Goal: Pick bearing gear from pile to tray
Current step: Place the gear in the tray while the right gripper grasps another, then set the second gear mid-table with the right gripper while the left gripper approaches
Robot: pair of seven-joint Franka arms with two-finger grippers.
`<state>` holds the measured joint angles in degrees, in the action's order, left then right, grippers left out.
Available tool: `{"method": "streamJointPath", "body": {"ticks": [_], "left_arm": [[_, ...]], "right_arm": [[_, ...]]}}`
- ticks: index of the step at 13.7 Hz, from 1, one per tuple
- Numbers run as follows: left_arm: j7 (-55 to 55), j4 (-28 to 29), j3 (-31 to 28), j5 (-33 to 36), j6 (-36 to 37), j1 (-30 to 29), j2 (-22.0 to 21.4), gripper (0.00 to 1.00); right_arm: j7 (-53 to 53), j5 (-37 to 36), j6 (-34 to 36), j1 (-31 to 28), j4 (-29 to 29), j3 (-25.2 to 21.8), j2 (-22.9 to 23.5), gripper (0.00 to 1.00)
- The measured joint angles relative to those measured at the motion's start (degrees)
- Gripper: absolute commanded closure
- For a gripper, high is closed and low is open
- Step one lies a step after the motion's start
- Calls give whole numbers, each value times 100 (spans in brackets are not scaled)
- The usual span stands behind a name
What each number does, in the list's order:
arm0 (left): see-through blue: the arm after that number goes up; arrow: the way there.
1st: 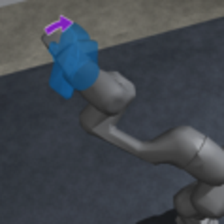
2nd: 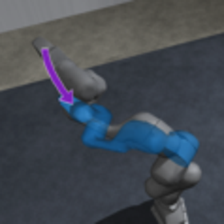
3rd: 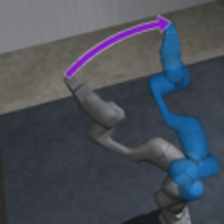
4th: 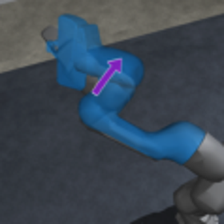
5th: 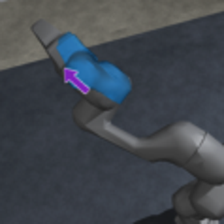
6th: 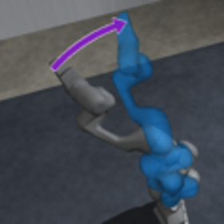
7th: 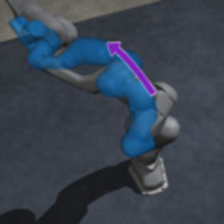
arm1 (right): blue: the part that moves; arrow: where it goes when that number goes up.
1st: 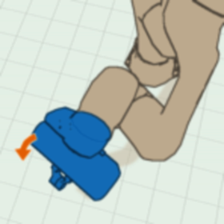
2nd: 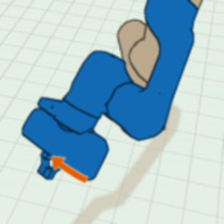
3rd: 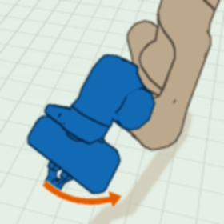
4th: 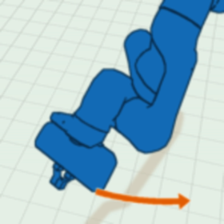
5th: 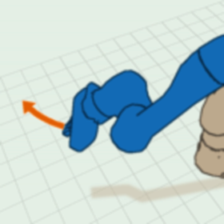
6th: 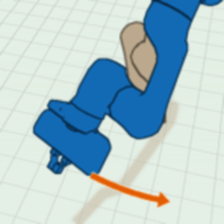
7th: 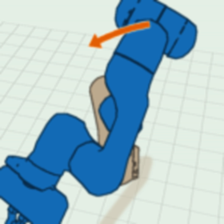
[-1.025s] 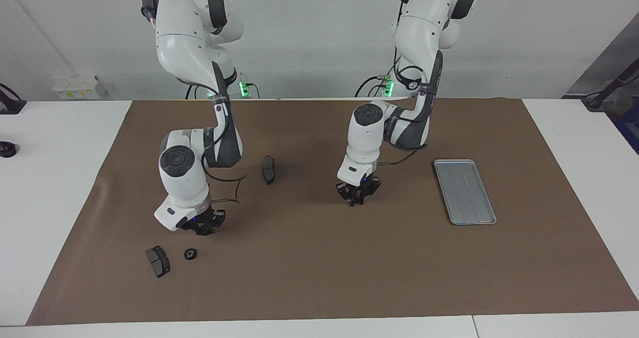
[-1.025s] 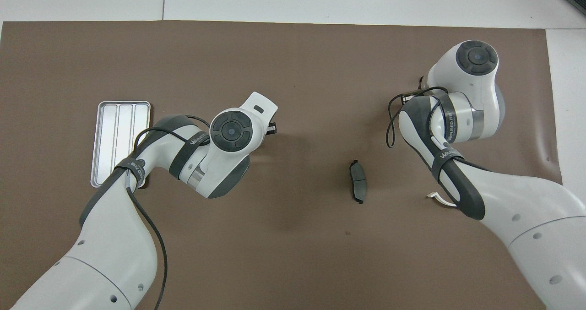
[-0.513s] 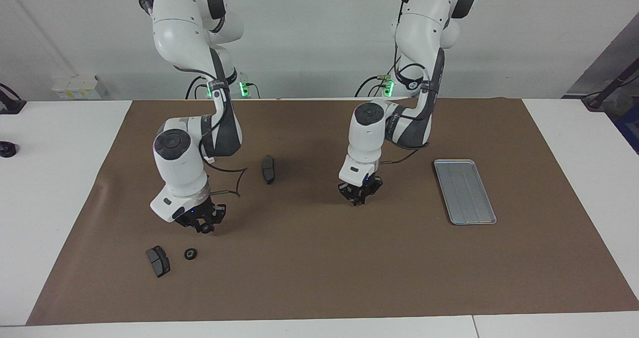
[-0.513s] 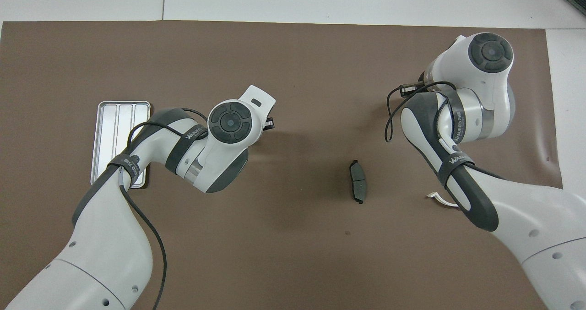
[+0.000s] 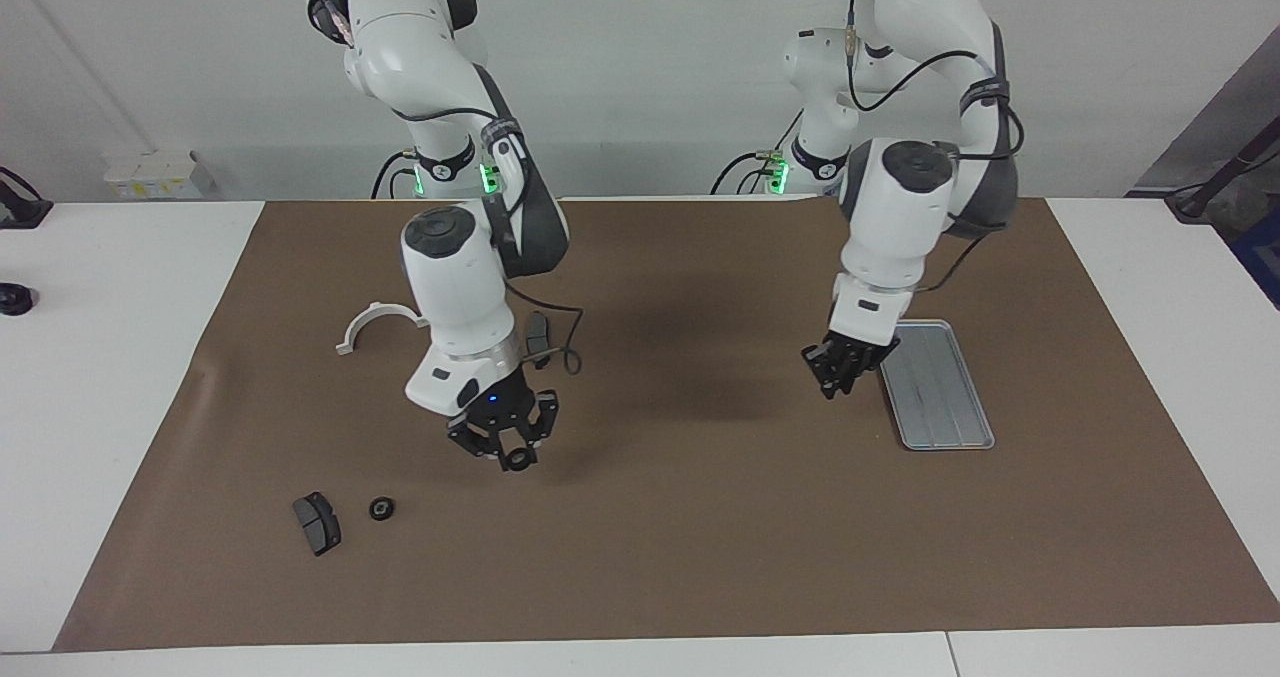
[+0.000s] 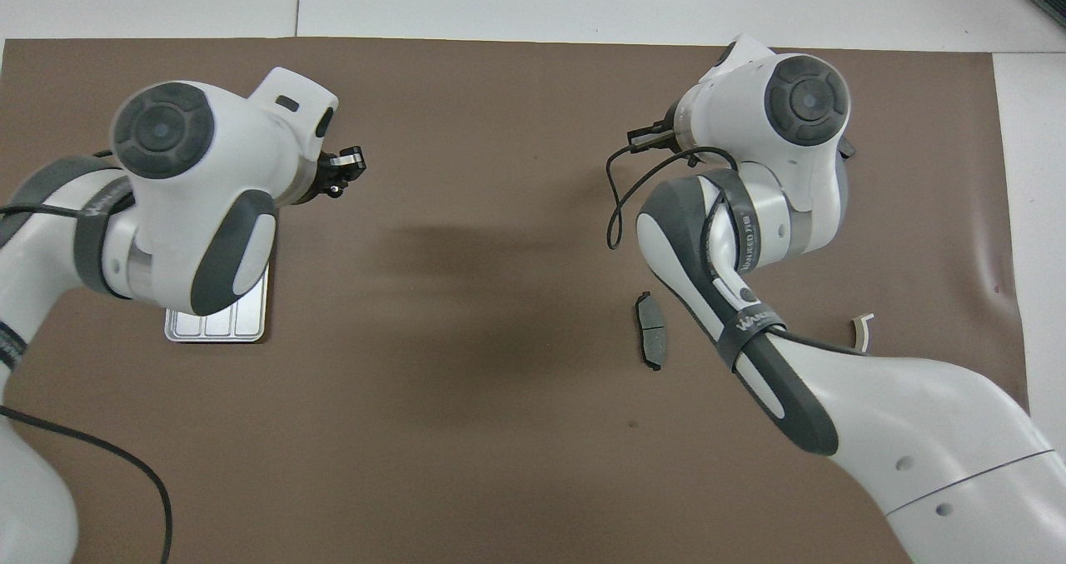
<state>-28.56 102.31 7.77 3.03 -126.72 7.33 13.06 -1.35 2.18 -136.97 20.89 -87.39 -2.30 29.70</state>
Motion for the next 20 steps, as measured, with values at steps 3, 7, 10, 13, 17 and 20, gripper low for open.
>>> {"method": "streamJointPath", "body": {"ticks": [3, 7, 10, 13, 17, 20], "left_arm": [[1507, 139, -18, -339, -34, -881, -38, 100], [2797, 901, -32, -501, -911, -1470, 40, 100], [3169, 1401, -32, -505, -1520, -1577, 181, 94], [3219, 1586, -6, -505, -1751, -1577, 331, 0], [3221, 1409, 40, -506, -1640, -1550, 279, 0], [2931, 824, 75, -522, -634, -1353, -95, 0]], "right_arm": [[-319, 1, -482, 652, 4, 10, 218, 86], [-1014, -8, -1145, 1182, 6, 8, 747, 86], [-1349, -11, -1475, 1481, 37, 7, 974, 86], [-1762, -11, -1475, 1764, 109, 7, 974, 75], [-2167, -12, -1288, 2001, 150, -13, 969, 54], [-2171, -12, -1003, 1986, 166, -130, 967, 48]]}}
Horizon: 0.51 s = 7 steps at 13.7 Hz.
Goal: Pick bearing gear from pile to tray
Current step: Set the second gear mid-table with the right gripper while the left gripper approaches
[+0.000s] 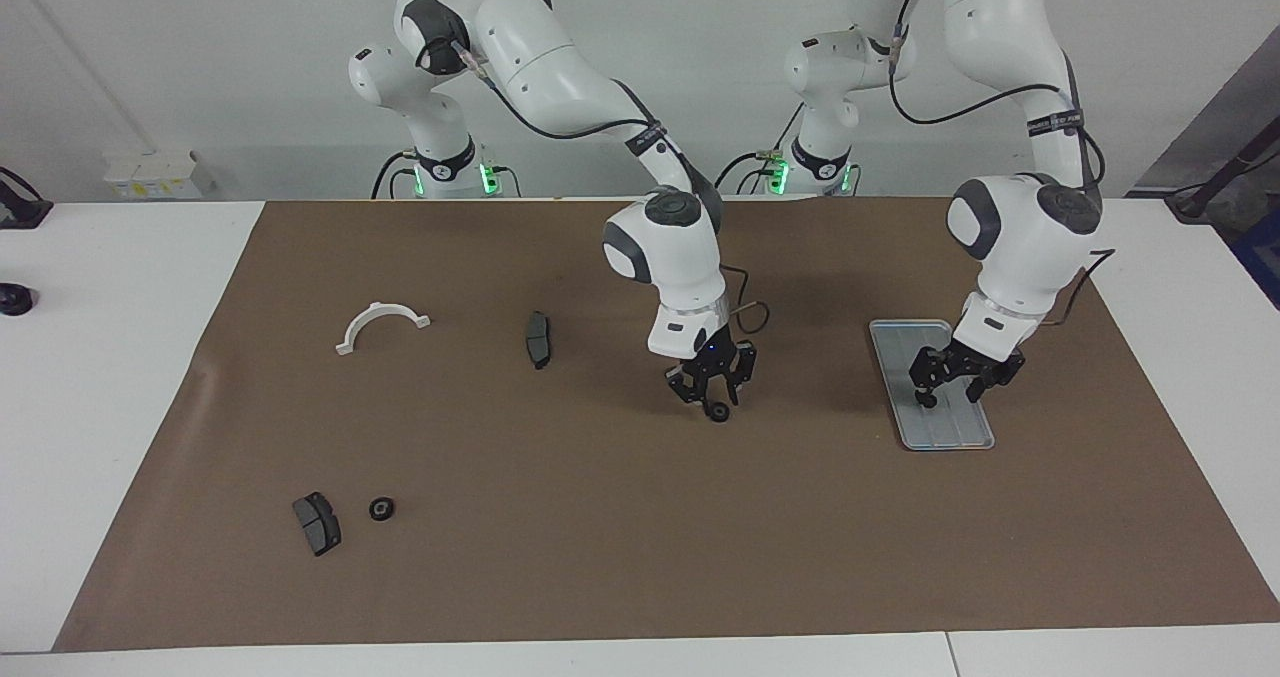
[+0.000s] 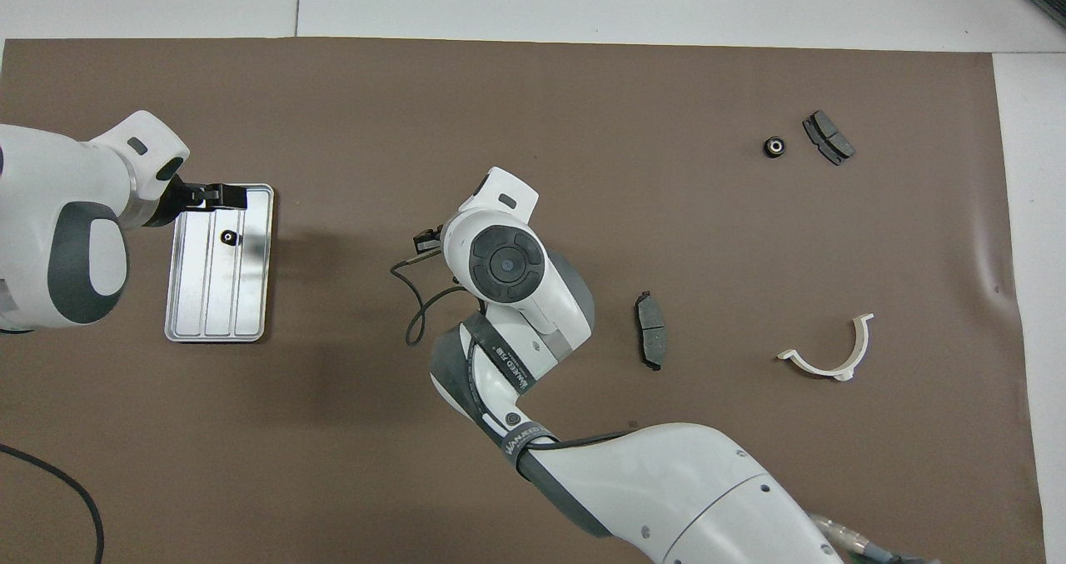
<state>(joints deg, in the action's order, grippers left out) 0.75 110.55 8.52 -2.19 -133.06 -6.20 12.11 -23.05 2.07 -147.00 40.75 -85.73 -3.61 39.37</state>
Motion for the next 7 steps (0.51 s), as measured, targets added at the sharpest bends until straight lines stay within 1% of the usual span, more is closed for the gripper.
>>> {"method": "streamJointPath", "body": {"ticks": [2, 3, 5, 7], "left_arm": [[-475, -246, 19, 0, 449, 285, -173, 0], [-877, -331, 26, 0, 568, 526, -206, 0], [-1704, -367, 41, 38, 528, 1078, -203, 0], [-2299, -354, 48, 110, 325, 1555, -103, 0]], "right_arm": [[0, -31, 109, -56, 18, -25, -12, 49], [0, -85, 227, -105, 33, -45, -60, 49], [98, -149, 690, -297, 66, -77, -274, 49], [489, -149, 1258, -647, 73, -88, -601, 49]]}}
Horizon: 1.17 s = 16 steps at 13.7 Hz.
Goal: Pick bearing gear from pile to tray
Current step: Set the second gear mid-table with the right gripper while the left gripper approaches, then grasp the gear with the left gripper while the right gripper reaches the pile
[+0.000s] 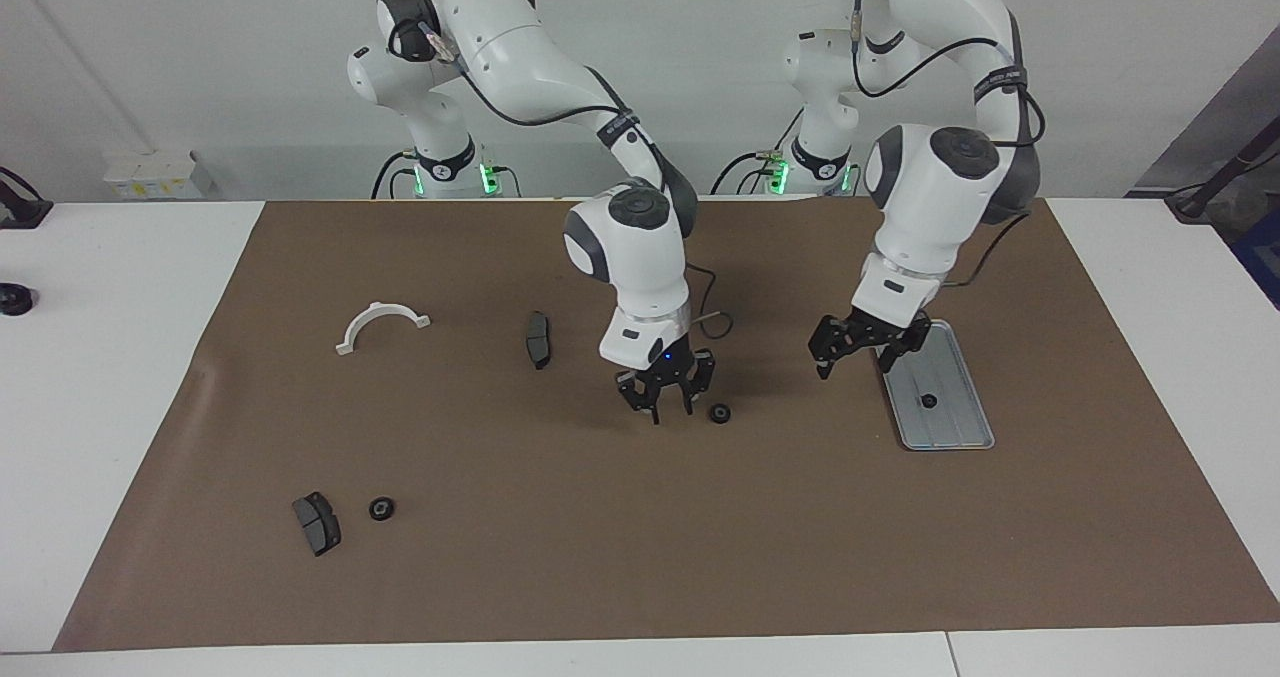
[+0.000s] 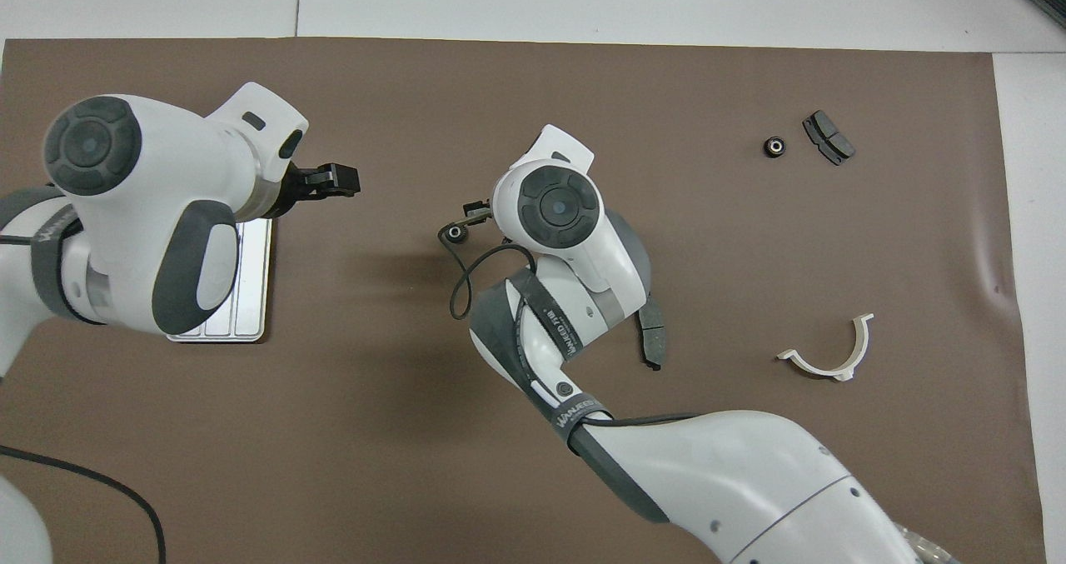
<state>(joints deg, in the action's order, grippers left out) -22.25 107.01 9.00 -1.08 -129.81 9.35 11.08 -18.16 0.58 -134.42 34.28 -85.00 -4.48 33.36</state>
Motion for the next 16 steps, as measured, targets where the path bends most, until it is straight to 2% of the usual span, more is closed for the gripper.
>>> {"method": "streamJointPath", "body": {"ticks": [2, 5, 6, 7, 9, 10, 12, 14, 16], "left_arm": [[-831, 29, -3, 440, -379, 475, 322, 0], [-1902, -21, -3, 1155, -956, 982, 1044, 1], [-1986, -52, -5, 1193, -1056, 1066, 1226, 12], [-2007, -86, -9, 1198, -1111, 1131, 1353, 15], [-2018, -180, -12, 1206, -1194, 1186, 1480, 18], [-2018, -216, -18, 1207, -1206, 1188, 1490, 24], [-2039, -245, -22, 1208, -1239, 1189, 1490, 27], [-2050, -244, -22, 1219, -1315, 1189, 1504, 34], [-2055, -242, -23, 1226, -1347, 1189, 1523, 34]], "right_arm": [[519, 2, 503, -477, -7, -4, -254, 45], [1434, 3, 778, -1348, -51, -10, -332, 30], [1663, 3, 779, -1650, -81, -9, -327, 26], [1844, 3, 779, -1934, -106, -7, -322, 25], [2085, 4, 777, -2369, -159, -1, -320, 25], [2220, 4, 756, -2508, -195, 2, -319, 25], [2495, 4, 615, -2693, -249, 1, -319, 27], [2590, 4, 350, -2847, -332, 3, -317, 32], [2596, 4, -40, -2922, -475, 4, -270, 32]]}}
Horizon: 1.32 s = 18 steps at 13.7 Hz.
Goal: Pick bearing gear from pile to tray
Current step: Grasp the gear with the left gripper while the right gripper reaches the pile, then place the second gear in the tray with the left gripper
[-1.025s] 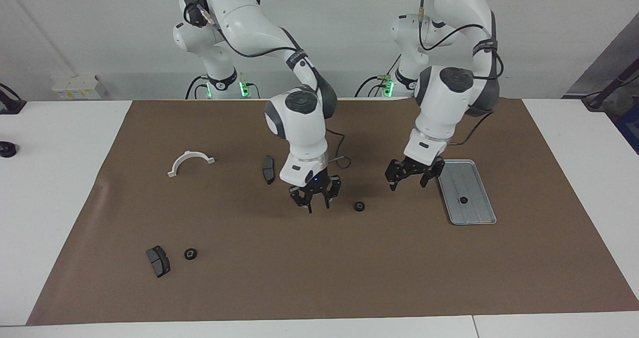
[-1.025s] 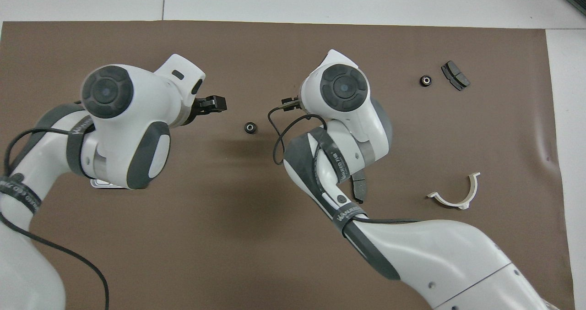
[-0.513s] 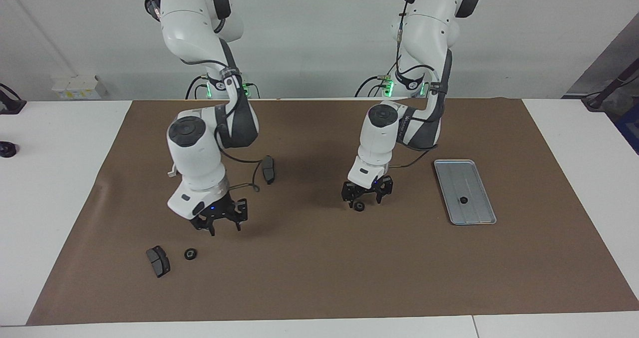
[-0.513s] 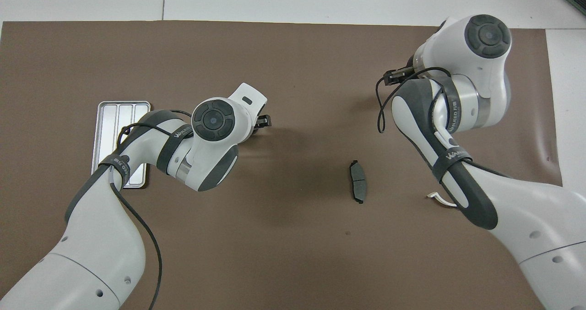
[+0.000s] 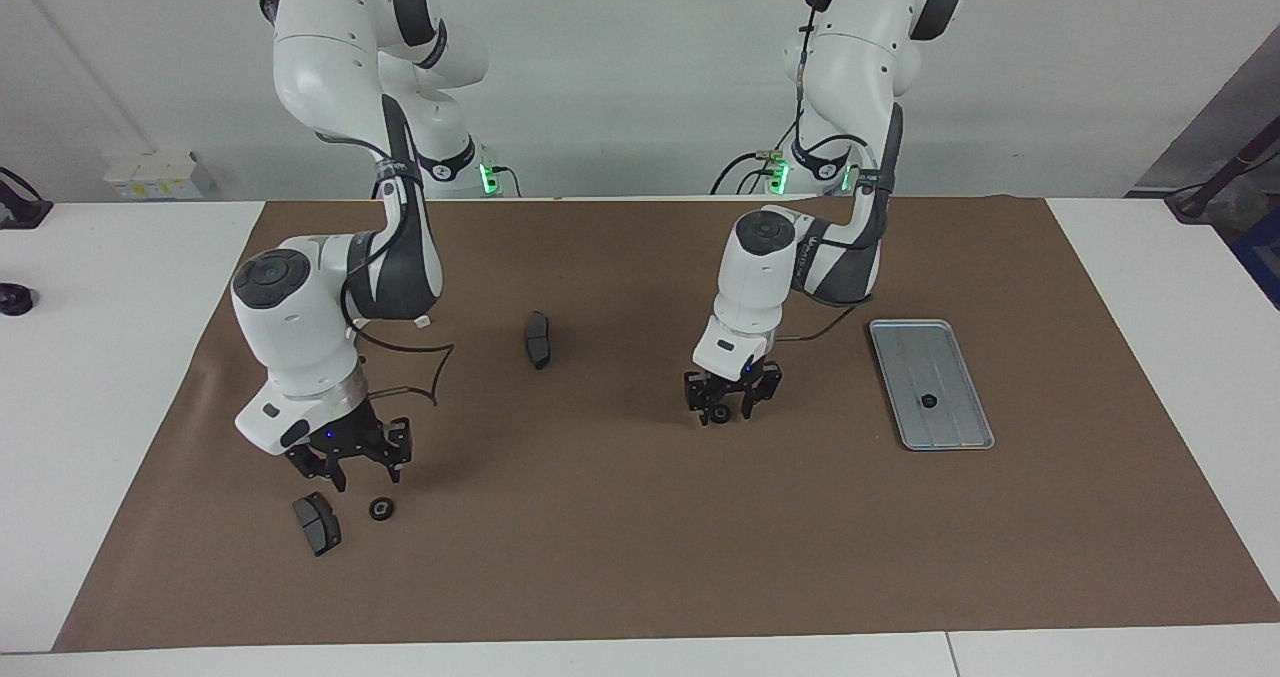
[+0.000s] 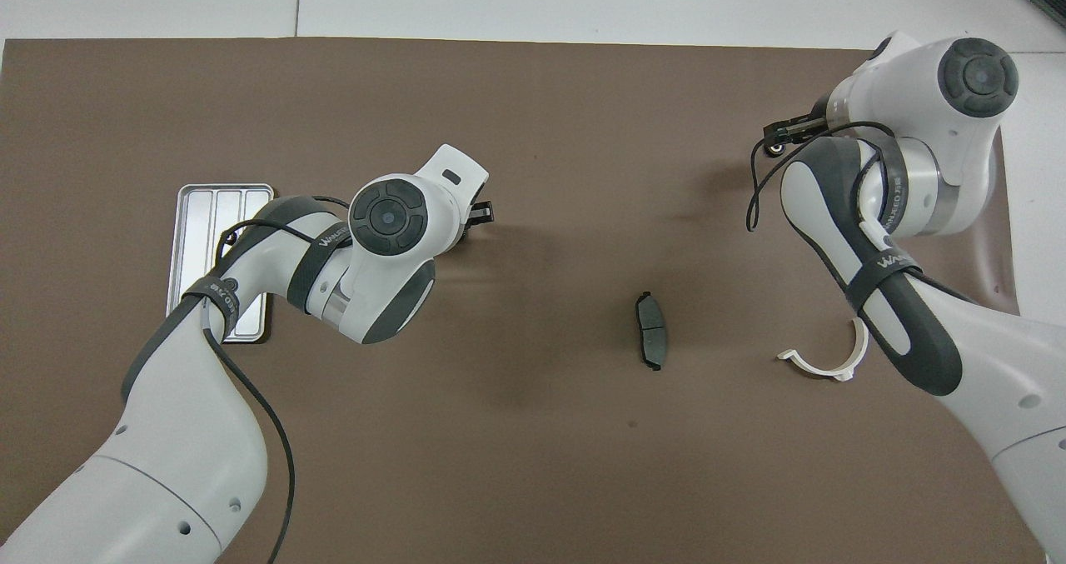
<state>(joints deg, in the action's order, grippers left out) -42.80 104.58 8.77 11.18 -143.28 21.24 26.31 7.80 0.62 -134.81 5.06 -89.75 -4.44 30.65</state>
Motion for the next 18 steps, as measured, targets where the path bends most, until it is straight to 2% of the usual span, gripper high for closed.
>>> {"method": "streamJointPath", "body": {"ticks": [4, 5, 6, 7, 12, 15, 18], "left_arm": [[-1, 76, 0, 5, -89, 2, 33, 35], [-1, 100, 0, 6, -102, 4, 43, 40], [-1, 119, 1, 6, -107, 8, 53, 59], [-2, 133, 1, 13, -121, 22, 58, 99], [-62, 116, -16, 46, -87, 33, 35, 100], [-84, -190, -60, 46, 361, 11, -8, 100], [195, -327, -98, -25, 960, -481, -494, 100]], "right_arm": [[0, 0, -574, -19, -114, 8, 253, 32], [0, 0, -599, -19, -117, 11, 298, 32], [0, 0, -629, -18, -128, 14, 324, 32], [0, 0, -703, -18, -173, 15, 334, 32], [0, 0, -861, -18, -408, 16, 355, 37], [0, 0, -984, -18, -521, 16, 358, 45], [0, 7, -1080, -15, -599, 24, 355, 52]]}}
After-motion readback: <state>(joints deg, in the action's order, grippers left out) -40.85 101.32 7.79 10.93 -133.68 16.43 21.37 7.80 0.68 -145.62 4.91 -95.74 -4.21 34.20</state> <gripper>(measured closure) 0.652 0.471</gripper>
